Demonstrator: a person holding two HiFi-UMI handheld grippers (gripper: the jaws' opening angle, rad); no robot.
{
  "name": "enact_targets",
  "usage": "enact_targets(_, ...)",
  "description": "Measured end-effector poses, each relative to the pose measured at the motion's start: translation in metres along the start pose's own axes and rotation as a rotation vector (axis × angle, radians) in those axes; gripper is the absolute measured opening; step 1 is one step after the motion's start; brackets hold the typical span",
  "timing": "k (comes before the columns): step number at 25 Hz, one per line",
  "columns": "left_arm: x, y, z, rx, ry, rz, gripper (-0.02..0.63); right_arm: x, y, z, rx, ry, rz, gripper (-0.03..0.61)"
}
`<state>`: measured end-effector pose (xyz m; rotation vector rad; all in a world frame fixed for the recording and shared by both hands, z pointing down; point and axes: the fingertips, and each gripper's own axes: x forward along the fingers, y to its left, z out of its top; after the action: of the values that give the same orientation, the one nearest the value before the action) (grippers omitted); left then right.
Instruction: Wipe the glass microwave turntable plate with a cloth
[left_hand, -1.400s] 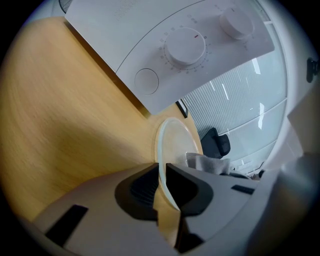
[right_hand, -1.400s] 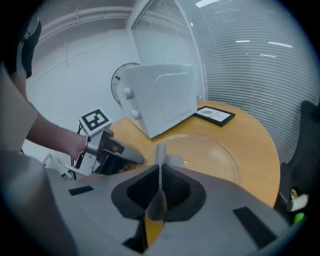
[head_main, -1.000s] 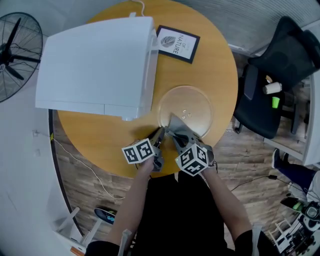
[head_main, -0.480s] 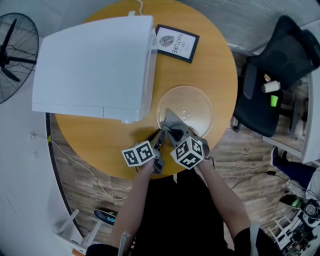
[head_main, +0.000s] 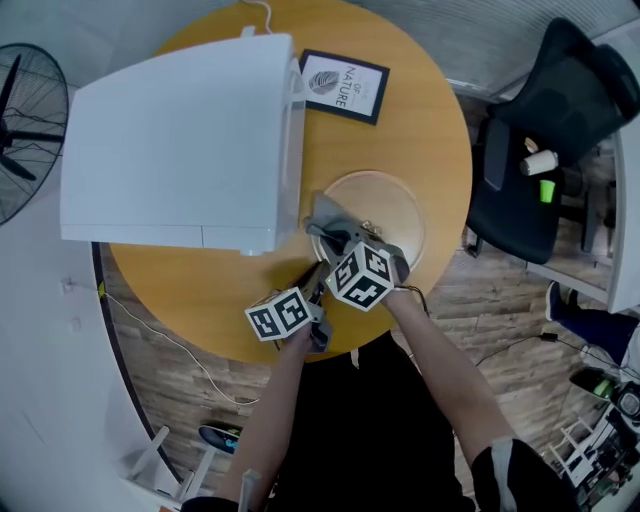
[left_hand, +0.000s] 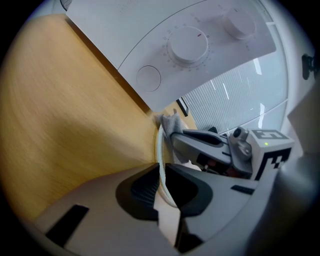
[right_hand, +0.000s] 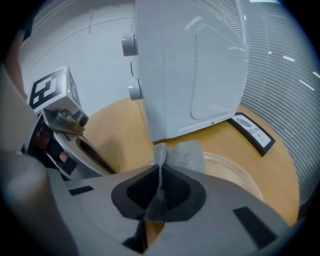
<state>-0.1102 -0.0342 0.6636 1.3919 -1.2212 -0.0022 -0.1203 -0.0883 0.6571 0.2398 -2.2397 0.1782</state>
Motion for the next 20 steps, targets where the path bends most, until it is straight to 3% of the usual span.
enact_targets(10,0.0,0.0,-0.002,0.0,0.0,0.008,0.032,-0.001,-0.065,0.004,0.035,-0.017,-0.096,0.025)
enact_targets(20,-0.001,0.005,0.0,0.0,-0.022,0.029,0.032,-0.032,-0.126,-0.03,0.125,0.014,-0.289,0.024)
